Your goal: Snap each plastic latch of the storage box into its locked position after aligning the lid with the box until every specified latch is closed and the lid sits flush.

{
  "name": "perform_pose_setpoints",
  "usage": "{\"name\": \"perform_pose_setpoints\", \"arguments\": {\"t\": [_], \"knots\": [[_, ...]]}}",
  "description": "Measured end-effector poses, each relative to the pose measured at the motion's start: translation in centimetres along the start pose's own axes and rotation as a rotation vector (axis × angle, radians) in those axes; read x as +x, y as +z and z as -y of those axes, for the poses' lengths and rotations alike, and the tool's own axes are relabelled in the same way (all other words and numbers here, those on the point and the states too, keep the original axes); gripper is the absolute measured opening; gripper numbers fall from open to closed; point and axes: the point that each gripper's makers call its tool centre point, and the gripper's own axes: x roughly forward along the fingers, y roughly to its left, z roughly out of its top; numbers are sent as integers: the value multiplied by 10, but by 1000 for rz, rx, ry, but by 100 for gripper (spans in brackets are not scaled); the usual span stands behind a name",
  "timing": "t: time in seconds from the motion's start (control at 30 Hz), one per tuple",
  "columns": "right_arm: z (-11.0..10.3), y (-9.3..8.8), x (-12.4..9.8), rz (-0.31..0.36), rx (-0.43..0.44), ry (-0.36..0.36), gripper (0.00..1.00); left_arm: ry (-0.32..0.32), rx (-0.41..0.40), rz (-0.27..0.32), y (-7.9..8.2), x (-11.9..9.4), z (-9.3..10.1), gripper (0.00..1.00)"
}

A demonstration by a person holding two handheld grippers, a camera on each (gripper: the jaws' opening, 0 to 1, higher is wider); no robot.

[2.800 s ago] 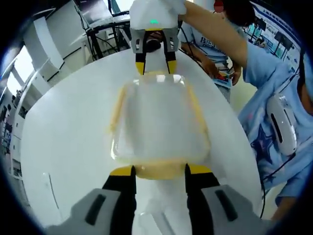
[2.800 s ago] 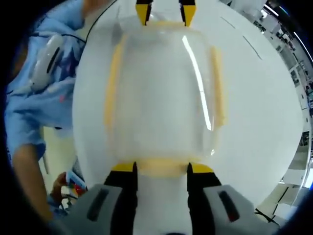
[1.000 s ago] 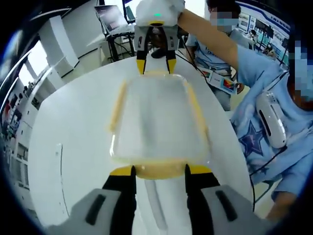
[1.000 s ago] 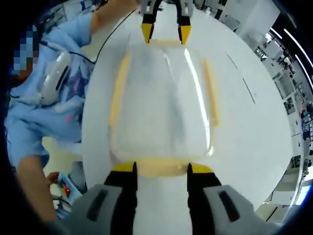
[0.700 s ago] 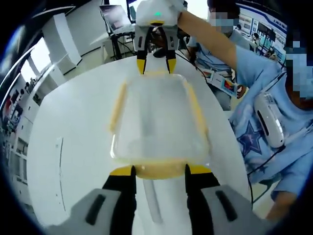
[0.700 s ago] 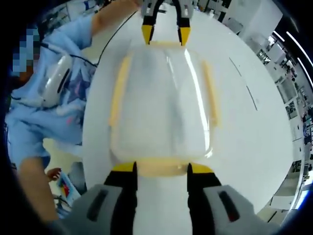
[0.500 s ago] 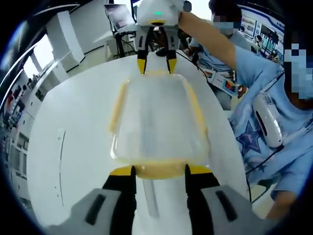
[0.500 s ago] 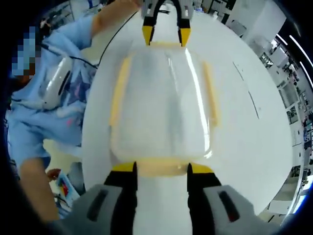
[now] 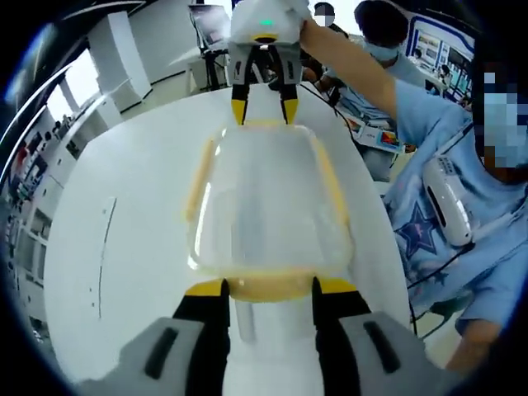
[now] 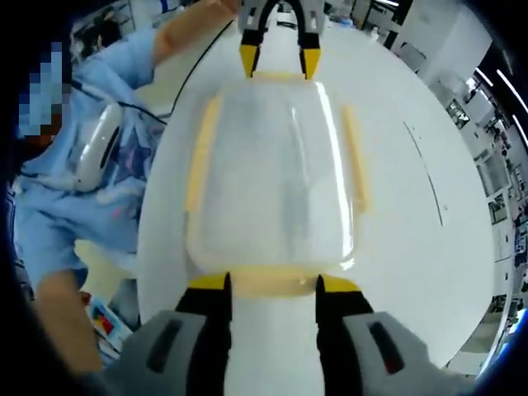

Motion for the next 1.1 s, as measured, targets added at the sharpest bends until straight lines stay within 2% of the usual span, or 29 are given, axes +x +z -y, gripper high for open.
{"name": "perform_pose_setpoints", "arguments": {"t": [0.33,0.63,1.1], "knots": [[-6,22,11,9,-12,21,38,-1,-19,12,-20,-10,5,38],[-7,29,19,2,-21,35,38,-4,-36,13,-35,-7,11,38],[-4,45,24,3,-45,43,38,8,-56,16,-48,-17,13,38]]}}
